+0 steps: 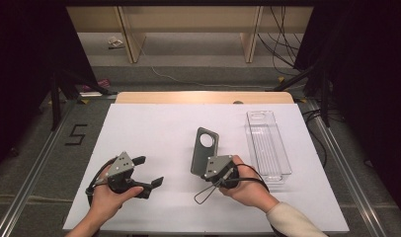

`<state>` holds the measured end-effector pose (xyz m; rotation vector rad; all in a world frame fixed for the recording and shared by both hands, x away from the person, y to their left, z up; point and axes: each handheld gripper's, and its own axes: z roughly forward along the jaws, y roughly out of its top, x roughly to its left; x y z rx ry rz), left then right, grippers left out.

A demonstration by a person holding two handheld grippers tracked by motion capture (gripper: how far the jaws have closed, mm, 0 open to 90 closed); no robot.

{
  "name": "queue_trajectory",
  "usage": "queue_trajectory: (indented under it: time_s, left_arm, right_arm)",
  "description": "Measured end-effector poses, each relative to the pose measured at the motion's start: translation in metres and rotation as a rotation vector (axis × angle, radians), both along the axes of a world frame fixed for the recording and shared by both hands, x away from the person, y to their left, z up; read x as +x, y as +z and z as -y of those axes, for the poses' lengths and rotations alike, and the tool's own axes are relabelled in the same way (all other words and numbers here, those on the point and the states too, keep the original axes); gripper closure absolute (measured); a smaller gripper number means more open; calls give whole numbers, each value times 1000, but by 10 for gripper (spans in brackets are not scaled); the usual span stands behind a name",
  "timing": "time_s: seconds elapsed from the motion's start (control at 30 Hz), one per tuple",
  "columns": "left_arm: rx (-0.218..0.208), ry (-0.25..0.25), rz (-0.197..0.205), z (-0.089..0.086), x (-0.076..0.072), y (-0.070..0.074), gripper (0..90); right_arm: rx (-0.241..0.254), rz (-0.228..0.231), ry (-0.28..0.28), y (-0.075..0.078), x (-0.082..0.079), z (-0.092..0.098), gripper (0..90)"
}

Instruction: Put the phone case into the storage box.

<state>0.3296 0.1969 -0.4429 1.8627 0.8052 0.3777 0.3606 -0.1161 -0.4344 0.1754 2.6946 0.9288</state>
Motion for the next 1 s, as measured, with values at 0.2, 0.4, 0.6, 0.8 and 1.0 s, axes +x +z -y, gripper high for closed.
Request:
queue_trajectory:
  time_s: [0.2, 0.4, 0.6, 0.8, 1.0]
  left_arm:
    - [-1, 2, -6, 0, 0, 0, 35]
    - [-12, 13, -25, 1, 3, 4, 39]
    - [-25, 25, -40, 5, 15, 11, 40]
    - [-23, 26, -58, 13, 26, 15, 48]
    - [-29, 31, -71, 17, 33, 17, 58]
  right_arm:
    - [14, 11, 10, 2, -5, -2, 896]
    - [16, 14, 23, 2, -9, -4, 896]
    - [24, 27, 32, 4, -14, -8, 896]
    - [29, 35, 46, 4, -18, -11, 895]
    - [29, 38, 60, 4, -22, -13, 895]
